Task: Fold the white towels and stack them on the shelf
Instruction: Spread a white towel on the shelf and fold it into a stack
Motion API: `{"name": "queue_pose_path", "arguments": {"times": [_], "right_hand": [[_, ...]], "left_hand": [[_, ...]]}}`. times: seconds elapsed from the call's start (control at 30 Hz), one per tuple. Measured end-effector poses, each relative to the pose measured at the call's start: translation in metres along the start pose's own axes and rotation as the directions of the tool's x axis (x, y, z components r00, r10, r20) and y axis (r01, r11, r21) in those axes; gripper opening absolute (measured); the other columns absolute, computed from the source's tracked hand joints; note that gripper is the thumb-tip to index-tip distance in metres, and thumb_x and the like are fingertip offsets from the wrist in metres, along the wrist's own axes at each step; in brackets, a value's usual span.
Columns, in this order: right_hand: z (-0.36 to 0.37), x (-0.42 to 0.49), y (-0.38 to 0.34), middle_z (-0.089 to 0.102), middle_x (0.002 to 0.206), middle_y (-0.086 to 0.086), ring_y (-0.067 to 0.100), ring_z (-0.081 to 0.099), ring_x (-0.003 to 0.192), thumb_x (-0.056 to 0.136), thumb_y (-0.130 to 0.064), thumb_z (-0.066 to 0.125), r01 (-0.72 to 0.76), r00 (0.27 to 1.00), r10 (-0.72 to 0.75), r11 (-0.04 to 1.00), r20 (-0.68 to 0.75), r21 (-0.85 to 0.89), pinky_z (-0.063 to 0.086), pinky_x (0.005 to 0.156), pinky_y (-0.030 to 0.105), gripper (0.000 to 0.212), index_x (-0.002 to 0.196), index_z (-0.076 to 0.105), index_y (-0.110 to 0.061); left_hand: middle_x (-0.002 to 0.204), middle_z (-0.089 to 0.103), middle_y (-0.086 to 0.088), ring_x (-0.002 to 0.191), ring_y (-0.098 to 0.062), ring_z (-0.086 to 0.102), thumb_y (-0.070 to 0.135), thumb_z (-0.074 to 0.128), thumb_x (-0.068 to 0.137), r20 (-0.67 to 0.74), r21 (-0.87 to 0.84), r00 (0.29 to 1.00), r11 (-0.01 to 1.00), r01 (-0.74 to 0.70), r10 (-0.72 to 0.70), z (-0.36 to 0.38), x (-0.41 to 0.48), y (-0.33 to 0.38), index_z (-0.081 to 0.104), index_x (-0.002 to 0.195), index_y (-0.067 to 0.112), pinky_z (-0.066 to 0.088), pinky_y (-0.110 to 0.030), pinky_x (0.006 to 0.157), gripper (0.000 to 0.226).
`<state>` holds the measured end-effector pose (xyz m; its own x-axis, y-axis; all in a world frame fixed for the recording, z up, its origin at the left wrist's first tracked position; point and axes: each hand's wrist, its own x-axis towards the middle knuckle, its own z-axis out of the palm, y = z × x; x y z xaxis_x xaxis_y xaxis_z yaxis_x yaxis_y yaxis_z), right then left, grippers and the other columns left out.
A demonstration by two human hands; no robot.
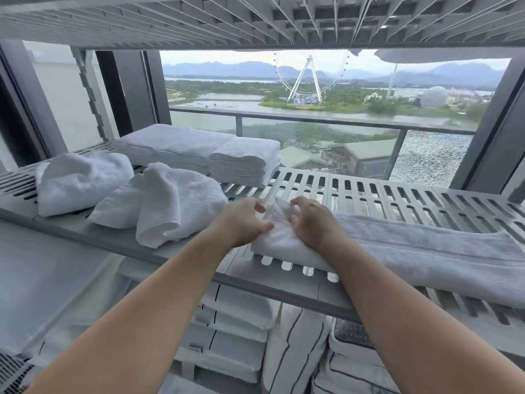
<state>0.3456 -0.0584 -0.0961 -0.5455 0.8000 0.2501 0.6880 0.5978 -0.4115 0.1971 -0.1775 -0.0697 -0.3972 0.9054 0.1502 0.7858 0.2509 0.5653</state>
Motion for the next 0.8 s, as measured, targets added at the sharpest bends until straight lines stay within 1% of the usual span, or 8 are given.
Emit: {"name": "queue_pose_path", "arguments": {"times": [0.13,0.2,0.27,0.4,0.5,0.6,0.67,0.8], "right_hand": [[-0.002,-0.005,0.0,0.065,0.119,0.009,0.029,0.061,0.11,0.093,-0.032,0.062,0.047,0.998,-0.045,0.998,-0.042,0.032,0.047,0.097,0.04,0.029,0.12,0.059,-0.022],[-0.004,-0.007,0.0,0.064,0.109,0.004,0.027,0.061,0.103,0.089,-0.034,0.066,0.092,0.994,-0.089,0.995,-0.062,0.048,0.048,0.094,0.04,0.02,0.105,0.061,-0.024],[-0.005,-0.008,-0.001,0.064,0.105,-0.001,0.024,0.06,0.103,0.086,-0.037,0.068,0.155,0.987,-0.153,0.987,-0.048,0.039,0.046,0.096,0.04,0.013,0.096,0.065,-0.029],[-0.006,-0.01,0.0,0.065,0.126,-0.005,0.021,0.055,0.122,0.091,-0.039,0.063,0.23,0.973,-0.23,0.973,0.02,0.004,0.039,0.107,0.04,0.016,0.102,0.073,-0.037],[-0.012,-0.014,0.005,0.054,0.143,0.001,0.022,0.047,0.133,0.093,-0.04,0.062,0.215,0.976,-0.215,0.977,0.046,-0.006,0.033,0.115,0.043,0.018,0.107,0.074,-0.042],[-0.026,-0.022,0.021,0.062,0.134,0.003,0.022,0.054,0.125,0.095,-0.03,0.064,0.216,0.974,-0.212,0.976,-0.082,0.034,0.04,0.109,0.041,0.017,0.103,0.078,-0.03],[-0.042,-0.027,0.041,0.07,0.119,0.005,0.022,0.06,0.115,0.094,-0.022,0.063,0.146,0.97,-0.139,0.989,-0.198,0.018,0.046,0.102,0.04,0.018,0.101,0.079,-0.022],[-0.086,-0.043,0.094,0.072,0.11,0.011,0.03,0.064,0.106,0.093,-0.018,0.056,-0.15,0.944,0.109,0.982,-0.31,-0.113,0.05,0.095,0.039,0.024,0.104,0.078,-0.018]], "left_hand": [[0.119,0.066,-0.002,0.113,-0.021,0.059,0.046,0.069,0.086,-0.096,0.173,0.995,0.984,0.035,-0.018,0.009,0.006,0.001,0.062,0.121,0.02,0.038,-0.029,0.082,0.044],[0.116,0.068,-0.003,0.113,-0.024,0.06,0.048,0.067,0.087,-0.152,0.189,0.988,0.981,0.048,-0.019,0.012,0.011,0.004,0.062,0.12,0.021,0.041,-0.03,0.083,0.043],[0.111,0.069,-0.002,0.111,-0.025,0.062,0.045,0.068,0.086,-0.196,0.139,0.98,0.989,0.051,-0.023,0.015,0.016,0.007,0.062,0.117,0.022,0.049,-0.035,0.09,0.04],[0.102,0.073,-0.001,0.104,-0.025,0.065,0.023,0.066,0.085,-0.194,0.093,0.981,0.995,0.022,-0.004,0.022,0.025,0.007,0.066,0.109,0.024,0.051,-0.037,0.093,0.024],[0.103,0.071,0.001,0.103,-0.025,0.064,0.019,0.059,0.088,-0.217,0.143,0.976,0.989,0.023,0.009,0.026,0.032,0.002,0.067,0.104,0.027,0.052,-0.036,0.087,0.019],[0.104,0.068,0.001,0.098,-0.024,0.063,0.013,0.057,0.09,-0.357,0.245,0.919,0.966,-0.08,0.167,0.031,0.036,0.013,0.067,0.101,0.028,0.046,-0.032,0.072,0.021],[0.103,0.069,0.001,0.093,-0.024,0.065,0.0,0.054,0.086,-0.375,0.293,0.88,0.938,-0.186,0.291,0.038,0.037,0.037,0.07,0.1,0.026,0.046,-0.031,0.07,0.034],[0.109,0.07,0.002,0.094,-0.021,0.066,0.003,0.052,0.089,-0.188,0.234,0.889,0.898,-0.373,0.418,0.07,0.034,0.1,0.073,0.103,0.026,0.056,-0.036,0.079,0.034]]}}
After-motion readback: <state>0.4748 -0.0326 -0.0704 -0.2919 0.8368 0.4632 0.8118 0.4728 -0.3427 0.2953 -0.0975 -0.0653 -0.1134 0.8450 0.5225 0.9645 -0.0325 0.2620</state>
